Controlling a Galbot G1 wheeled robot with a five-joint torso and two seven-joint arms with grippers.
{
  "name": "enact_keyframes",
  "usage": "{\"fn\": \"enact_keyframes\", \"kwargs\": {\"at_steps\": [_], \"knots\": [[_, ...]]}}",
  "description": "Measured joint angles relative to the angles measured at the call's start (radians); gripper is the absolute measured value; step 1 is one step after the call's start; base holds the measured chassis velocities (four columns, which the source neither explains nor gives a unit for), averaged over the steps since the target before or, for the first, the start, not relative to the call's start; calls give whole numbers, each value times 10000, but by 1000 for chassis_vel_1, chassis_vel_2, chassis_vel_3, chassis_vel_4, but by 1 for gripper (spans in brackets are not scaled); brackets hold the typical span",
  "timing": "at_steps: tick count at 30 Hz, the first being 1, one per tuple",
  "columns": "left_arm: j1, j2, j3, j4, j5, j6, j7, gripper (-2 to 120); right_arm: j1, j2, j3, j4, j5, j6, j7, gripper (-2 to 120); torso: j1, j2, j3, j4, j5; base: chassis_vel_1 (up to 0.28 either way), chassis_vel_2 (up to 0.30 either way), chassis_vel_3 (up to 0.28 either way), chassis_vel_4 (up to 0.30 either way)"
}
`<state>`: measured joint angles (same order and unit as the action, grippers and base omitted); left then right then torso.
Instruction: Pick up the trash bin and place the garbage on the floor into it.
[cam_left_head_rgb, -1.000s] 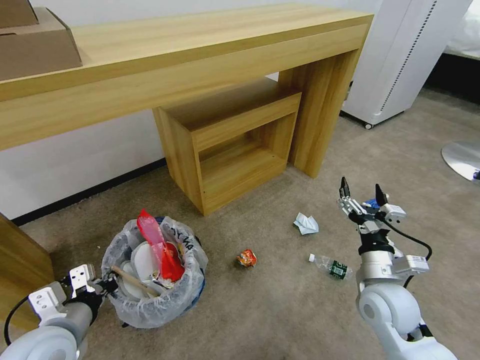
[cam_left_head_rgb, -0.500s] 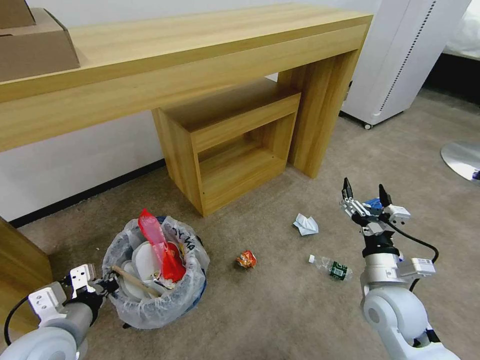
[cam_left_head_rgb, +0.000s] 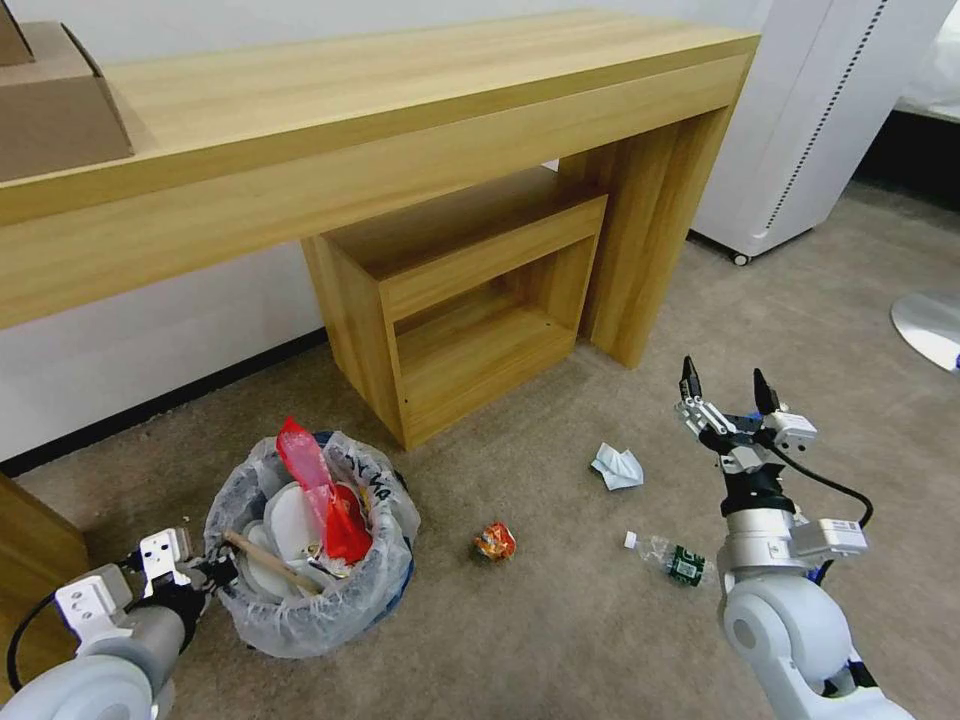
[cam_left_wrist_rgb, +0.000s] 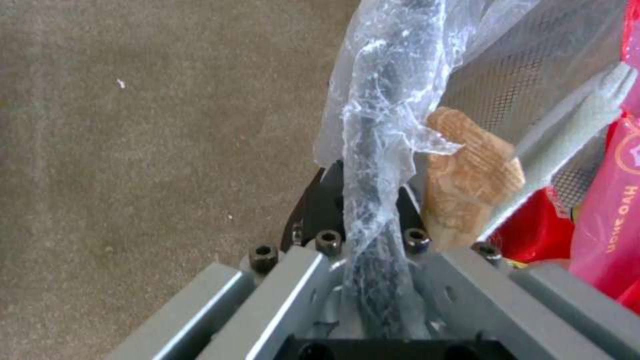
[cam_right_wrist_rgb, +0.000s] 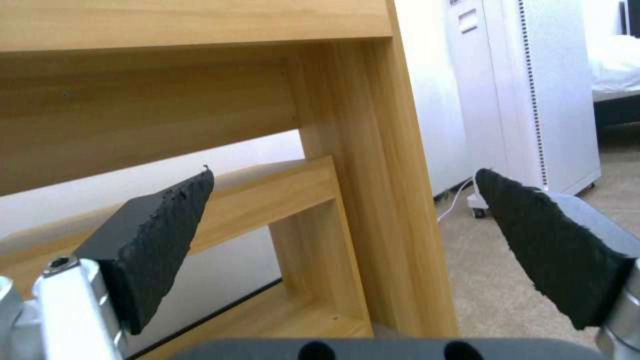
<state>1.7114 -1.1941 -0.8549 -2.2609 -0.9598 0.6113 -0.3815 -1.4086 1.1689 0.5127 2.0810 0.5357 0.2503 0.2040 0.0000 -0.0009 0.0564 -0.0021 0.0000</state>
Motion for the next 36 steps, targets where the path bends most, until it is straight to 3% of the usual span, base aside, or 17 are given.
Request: {"fn": "enact_keyframes", "kwargs": {"at_steps": [20, 24, 28, 29, 31, 36], "knots": [[-140, -15, 46, 200, 21, -2, 3, 1, 162, 5, -272, -379, -80, 210, -67, 100, 1, 0, 1, 0, 0, -27, 26, 26, -26], [-167, -15, 53, 238, 26, -3, 3, 1, 229, -146, -604, -387, 237, -142, 290, 100, 0, 0, 0, -1, -1, -7, 5, 7, -13], [-172, -22, 46, 229, 27, -5, 0, 1, 657, -591, -1360, -391, 1979, -1599, 1612, 100, 0, 0, -1, -1, 0, 0, 0, 0, 0], [-172, -22, 46, 229, 27, -5, 0, 1, 657, -591, -1360, -391, 1979, -1599, 1612, 100, 0, 0, -1, -1, 0, 0, 0, 0, 0], [-141, -80, 37, 192, 42, -11, 0, 1, 1314, -782, -2040, -565, 3634, -2958, 2938, 100, 0, 1, -1, 1, 2, 0, 0, 0, 0], [-79, -213, 36, 130, 133, -19, 0, 1, 2247, -1066, -2936, -1067, 5001, -4274, 4195, 100, 0, 0, 0, 2, 2, 0, 0, 0, 0]]}}
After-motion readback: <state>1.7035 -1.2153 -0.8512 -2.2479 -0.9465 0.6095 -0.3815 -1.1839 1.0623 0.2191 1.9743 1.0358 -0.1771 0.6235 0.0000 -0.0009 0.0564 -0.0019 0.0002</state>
